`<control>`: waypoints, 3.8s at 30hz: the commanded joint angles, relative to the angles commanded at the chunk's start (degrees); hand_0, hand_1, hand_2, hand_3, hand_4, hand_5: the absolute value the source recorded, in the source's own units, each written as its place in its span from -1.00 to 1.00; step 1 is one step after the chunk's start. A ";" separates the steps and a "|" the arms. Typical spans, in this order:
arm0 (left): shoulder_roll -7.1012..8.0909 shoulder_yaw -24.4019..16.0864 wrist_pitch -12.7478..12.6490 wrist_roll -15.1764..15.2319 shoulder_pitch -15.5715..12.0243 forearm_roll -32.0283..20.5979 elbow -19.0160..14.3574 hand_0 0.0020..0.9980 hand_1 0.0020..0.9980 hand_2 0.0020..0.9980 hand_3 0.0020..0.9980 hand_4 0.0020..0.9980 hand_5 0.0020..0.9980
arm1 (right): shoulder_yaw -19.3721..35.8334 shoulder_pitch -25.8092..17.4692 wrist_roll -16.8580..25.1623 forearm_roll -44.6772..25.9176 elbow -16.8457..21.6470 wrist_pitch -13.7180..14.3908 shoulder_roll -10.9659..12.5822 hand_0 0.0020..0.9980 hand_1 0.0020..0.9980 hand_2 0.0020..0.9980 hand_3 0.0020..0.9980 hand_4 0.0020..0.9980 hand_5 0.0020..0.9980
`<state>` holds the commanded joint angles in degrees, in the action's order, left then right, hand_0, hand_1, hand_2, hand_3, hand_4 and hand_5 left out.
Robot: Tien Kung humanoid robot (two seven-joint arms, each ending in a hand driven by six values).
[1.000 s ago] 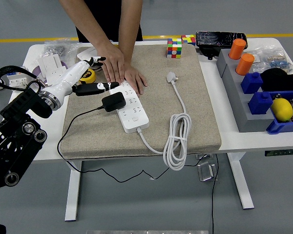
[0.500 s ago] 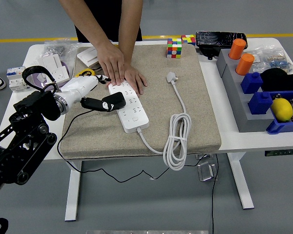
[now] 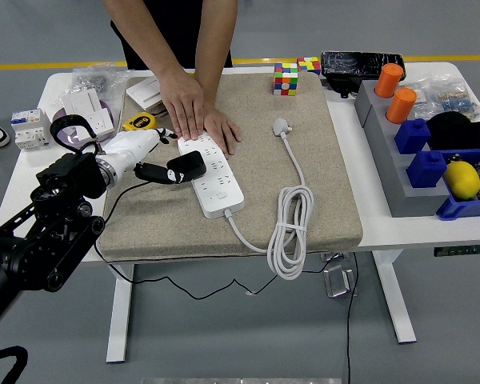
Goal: Pick up the plug,place it near the board,insert it into the board,press the button
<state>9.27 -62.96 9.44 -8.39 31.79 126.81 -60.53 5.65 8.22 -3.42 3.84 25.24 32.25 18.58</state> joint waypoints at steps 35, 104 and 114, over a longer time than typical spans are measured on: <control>-5.22 2.54 -7.48 5.93 4.96 -10.46 14.86 0.73 0.82 0.68 0.56 1.00 0.15 | -0.13 0.27 0.05 -0.46 -0.09 -0.06 0.17 0.95 0.74 0.63 0.65 1.00 1.00; -6.06 2.95 -15.69 7.17 5.01 -3.64 19.21 0.33 0.41 0.04 -0.38 0.10 -0.12 | -0.45 0.53 0.13 -0.70 -0.11 0.04 0.56 0.96 0.75 0.63 0.65 1.00 1.00; -5.71 1.77 -15.12 7.07 4.03 -3.45 17.61 0.32 0.41 0.04 -0.39 0.09 -0.14 | -0.36 0.39 0.13 -0.76 -0.14 0.04 0.44 0.96 0.75 0.63 0.65 1.00 1.00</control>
<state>3.55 -61.20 -5.67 -1.32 35.82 123.36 -42.91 5.29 8.62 -3.29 3.08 25.10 32.30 19.02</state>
